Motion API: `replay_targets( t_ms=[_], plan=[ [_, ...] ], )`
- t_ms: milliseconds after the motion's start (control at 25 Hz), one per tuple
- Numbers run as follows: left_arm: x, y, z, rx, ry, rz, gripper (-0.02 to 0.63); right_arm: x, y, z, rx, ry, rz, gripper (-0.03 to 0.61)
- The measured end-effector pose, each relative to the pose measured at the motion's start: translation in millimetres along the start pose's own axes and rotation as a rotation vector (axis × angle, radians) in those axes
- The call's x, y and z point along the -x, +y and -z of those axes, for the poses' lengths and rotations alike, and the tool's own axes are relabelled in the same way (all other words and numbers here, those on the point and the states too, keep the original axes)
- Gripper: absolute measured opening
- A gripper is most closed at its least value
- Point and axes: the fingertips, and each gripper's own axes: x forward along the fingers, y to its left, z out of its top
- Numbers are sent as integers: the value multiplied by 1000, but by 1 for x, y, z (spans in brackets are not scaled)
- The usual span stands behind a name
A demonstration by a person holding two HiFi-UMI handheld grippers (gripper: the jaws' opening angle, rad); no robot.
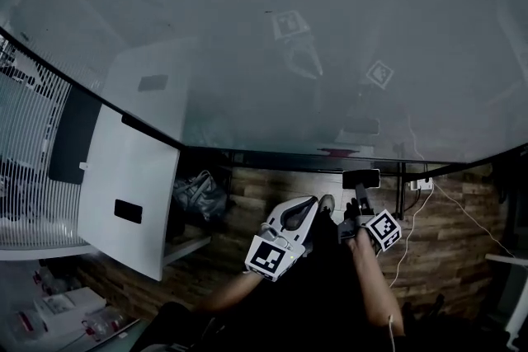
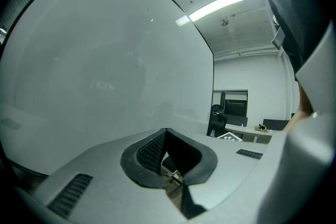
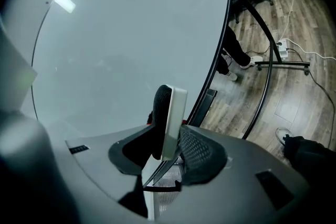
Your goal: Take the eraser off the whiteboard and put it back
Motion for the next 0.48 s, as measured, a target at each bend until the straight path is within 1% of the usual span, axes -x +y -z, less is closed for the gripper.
replay_targets(
  t_ms=[160, 280, 400, 480],
  plan=[
    [11, 0, 1, -3, 4, 16, 0, 13, 26, 6, 72, 1, -34, 153],
    [17, -7, -5, 4, -14, 24, 0, 25, 43, 9, 133, 4, -54, 153],
    [23, -6, -12, 17, -30, 18, 1, 32, 56, 15, 158, 8, -71, 153],
    [25, -5, -11, 25, -33, 8, 0, 36, 60, 16, 206, 7, -70, 153]
  ],
)
